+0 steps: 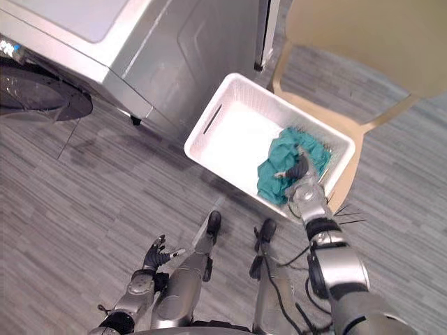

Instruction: Pick up the laundry basket with both hands and put the clothes into the washing machine.

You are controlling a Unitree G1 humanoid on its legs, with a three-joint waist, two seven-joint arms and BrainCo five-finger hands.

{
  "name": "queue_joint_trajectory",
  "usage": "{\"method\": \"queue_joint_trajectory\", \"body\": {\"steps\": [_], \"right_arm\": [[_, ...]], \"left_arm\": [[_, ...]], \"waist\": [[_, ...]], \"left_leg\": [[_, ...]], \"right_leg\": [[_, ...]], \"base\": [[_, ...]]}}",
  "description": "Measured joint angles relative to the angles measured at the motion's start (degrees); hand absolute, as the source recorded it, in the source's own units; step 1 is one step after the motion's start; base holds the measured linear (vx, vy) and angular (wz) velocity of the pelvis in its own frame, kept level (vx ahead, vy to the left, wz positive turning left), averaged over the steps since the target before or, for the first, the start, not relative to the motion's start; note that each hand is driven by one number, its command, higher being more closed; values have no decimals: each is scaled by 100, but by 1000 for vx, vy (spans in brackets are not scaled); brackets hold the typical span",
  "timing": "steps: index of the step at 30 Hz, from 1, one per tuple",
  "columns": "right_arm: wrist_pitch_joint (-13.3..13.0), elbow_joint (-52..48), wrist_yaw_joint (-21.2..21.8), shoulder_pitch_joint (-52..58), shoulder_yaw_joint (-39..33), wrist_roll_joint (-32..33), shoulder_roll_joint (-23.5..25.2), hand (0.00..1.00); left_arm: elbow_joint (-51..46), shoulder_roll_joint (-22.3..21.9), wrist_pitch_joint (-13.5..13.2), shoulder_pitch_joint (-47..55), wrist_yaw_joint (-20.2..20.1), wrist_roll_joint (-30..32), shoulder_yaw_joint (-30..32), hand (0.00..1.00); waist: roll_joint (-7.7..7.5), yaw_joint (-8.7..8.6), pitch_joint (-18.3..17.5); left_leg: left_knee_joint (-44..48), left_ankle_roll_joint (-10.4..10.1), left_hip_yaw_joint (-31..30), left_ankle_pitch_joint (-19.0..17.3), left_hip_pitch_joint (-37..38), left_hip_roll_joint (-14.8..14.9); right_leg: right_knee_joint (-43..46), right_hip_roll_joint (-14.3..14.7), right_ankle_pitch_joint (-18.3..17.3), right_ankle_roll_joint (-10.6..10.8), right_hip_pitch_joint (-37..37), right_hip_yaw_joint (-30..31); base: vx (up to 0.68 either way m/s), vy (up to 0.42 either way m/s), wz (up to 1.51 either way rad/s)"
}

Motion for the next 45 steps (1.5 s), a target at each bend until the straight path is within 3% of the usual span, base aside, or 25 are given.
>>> {"method": "queue_joint_trajectory", "body": {"steps": [5,6,13,17,19,26,29,32,35,38,42,45], "right_arm": [[264,383,-212,-639,-192,-232,-210,0],[305,444,-198,-766,-186,-354,-229,100],[471,603,56,-1160,298,-540,-480,100],[436,610,198,-1216,529,-131,-515,100],[436,632,260,-1190,574,85,-511,100],[399,531,397,-1187,569,470,-404,100],[340,-329,363,-947,424,811,-398,100],[215,-1822,209,-193,165,1193,-327,100],[6,-3156,104,838,-19,1620,110,100],[-212,-4195,158,2036,31,2002,770,100],[-468,-5277,298,3047,303,2091,1279,100],[-711,-6056,438,3364,571,2094,1625,100]], "left_arm": [[21,-6,-4,-244,114,-301,-117,0],[31,-8,-6,-293,120,-343,-130,0],[73,-59,-9,-581,191,-350,-346,0],[45,-137,-45,-661,182,-351,-345,0],[40,-160,-64,-666,176,-352,-345,0],[29,-151,-63,-655,76,-463,-271,0],[35,-147,-60,-629,73,-461,-159,0],[53,-158,-56,-607,67,-458,65,0],[64,-159,-40,-422,64,-452,303,0],[63,-159,26,-49,58,-363,450,0],[-68,-142,27,334,49,-116,491,0],[-201,-66,19,614,49,-18,637,0]], "waist": [[21,41,103],[21,41,135],[26,37,151],[55,35,166],[56,37,167],[102,80,192],[99,55,190],[87,27,167],[24,-57,-118],[-98,-124,-557],[-296,-136,-1070],[-564,-118,-1350]], "left_leg": [[-118,40,15,147,-217,-12],[-118,45,18,152,-252,-13],[-116,45,-84,251,-410,-14],[-114,-13,-260,292,-427,-23],[-114,-158,-358,391,-423,-42],[-120,-159,-497,387,-209,1],[-124,-102,-505,337,-93,20],[-125,-85,-528,295,71,20],[-126,-68,-569,287,160,16],[-126,-41,-539,284,414,8],[-126,-95,-441,152,734,18],[-128,-25,-174,-52,942,88]], "right_leg": [[-68,-1,143,13,-264,69],[-117,6,178,11,-279,72],[-127,25,198,-5,-405,67],[-121,27,190,-11,-370,14],[-96,17,167,-40,-333,-37],[107,18,23,-23,-123,-83],[109,33,23,-22,-7,-78],[98,34,13,-8,171,-92],[83,32,-46,71,288,-130],[-39,40,-68,63,610,-171],[-295,93,-74,88,1027,-155],[-496,193,-19,116,1187,108]], "base": [[-85,-11,-5],[0,0,0],[21,-29,3],[19,-41,13],[-5,-49,20],[-50,-49,15],[-71,-35,2],[-35,-34,3],[25,-42,8],[105,-40,8],[107,-26,-4],[43,6,-49]]}}
